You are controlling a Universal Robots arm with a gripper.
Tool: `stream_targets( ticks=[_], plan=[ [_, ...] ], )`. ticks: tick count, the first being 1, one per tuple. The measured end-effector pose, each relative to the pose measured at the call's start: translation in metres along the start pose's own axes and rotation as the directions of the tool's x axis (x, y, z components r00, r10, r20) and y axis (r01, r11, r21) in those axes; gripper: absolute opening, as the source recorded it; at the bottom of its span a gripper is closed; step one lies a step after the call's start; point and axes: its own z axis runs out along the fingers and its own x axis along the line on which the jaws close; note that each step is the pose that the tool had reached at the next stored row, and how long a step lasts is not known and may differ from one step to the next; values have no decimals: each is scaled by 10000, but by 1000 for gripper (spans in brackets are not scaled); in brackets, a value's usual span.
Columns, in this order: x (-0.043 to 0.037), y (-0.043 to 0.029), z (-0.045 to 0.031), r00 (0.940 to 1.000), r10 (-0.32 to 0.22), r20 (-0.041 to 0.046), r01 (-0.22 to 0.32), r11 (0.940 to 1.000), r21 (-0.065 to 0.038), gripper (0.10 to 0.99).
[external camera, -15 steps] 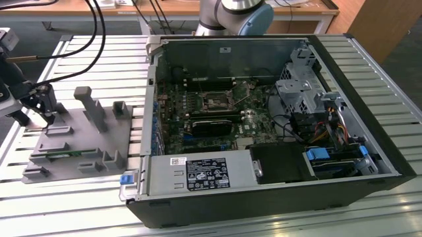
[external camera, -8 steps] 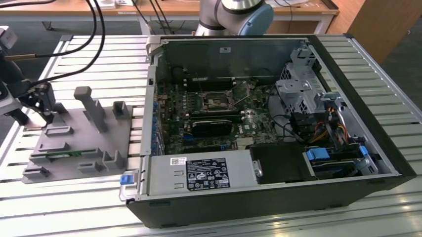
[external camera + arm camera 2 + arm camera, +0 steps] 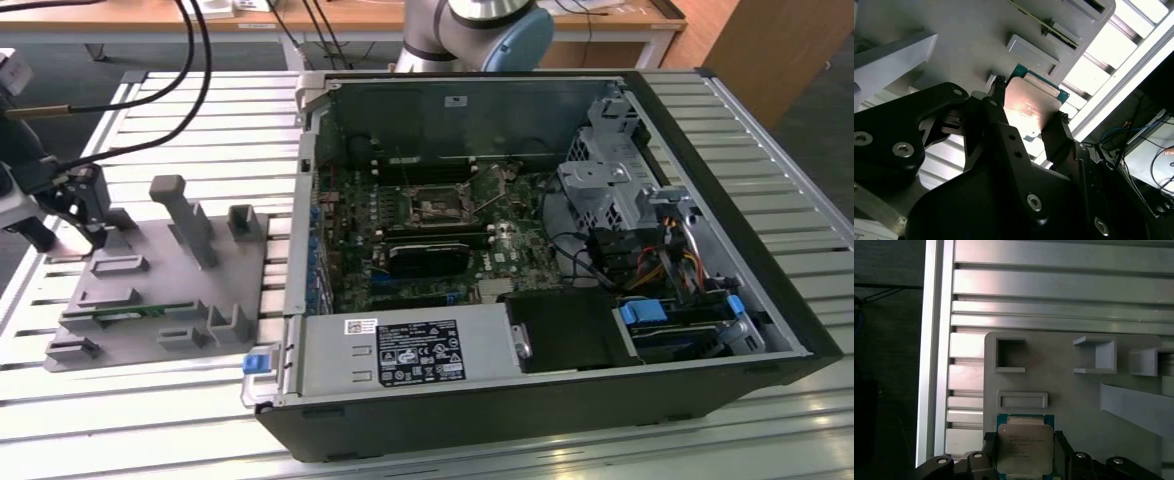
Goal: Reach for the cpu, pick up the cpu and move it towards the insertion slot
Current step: 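Pick up the cpu and move it towards the insertion slot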
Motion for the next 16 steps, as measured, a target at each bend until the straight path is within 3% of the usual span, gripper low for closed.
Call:
stream_targets(
  ticks=[16],
  plan=[
    [-1, 6, -85, 10000, 0, -1, 0, 10000, 36, 541]
  ],
)
